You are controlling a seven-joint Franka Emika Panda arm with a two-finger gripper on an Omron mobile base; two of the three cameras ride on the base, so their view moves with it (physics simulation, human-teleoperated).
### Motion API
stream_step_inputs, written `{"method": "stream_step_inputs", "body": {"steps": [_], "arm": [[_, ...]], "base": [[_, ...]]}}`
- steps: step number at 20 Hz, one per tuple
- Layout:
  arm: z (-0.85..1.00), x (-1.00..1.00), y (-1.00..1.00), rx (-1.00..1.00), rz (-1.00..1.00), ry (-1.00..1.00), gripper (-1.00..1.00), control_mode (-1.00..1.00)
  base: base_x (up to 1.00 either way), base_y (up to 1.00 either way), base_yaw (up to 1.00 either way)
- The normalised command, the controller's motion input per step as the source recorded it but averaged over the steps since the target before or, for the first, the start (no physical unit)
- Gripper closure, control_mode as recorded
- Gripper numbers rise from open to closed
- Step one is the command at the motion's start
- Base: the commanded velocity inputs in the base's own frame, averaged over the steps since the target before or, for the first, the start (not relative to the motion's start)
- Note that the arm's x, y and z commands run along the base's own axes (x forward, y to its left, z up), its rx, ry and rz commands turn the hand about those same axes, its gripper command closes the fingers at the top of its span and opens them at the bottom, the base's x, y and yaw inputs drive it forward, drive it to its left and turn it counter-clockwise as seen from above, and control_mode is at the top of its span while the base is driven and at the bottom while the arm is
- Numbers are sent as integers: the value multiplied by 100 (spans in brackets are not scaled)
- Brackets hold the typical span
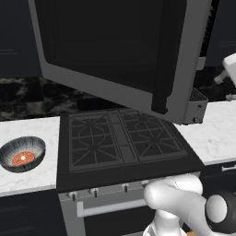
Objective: Open the microwave, place the bowl with waffle inside the microwave, then close the microwave door and turn it on.
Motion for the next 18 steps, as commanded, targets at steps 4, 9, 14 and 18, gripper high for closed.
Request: {"method": "stream_step_inputs", "body": {"steps": [4, 9, 14, 18], "arm": [[-42, 100, 3, 60, 39, 20, -100, -100], [-19, 100, 47, 44, 25, 13, -100, -100], [0, 53, 87, 28, 10, 14, -100, -100], [13, -26, 90, 7, 4, 7, -100, -100]], "base": [[0, 0, 0], [0, 0, 0], [0, 0, 0], [0, 0, 0]]}}
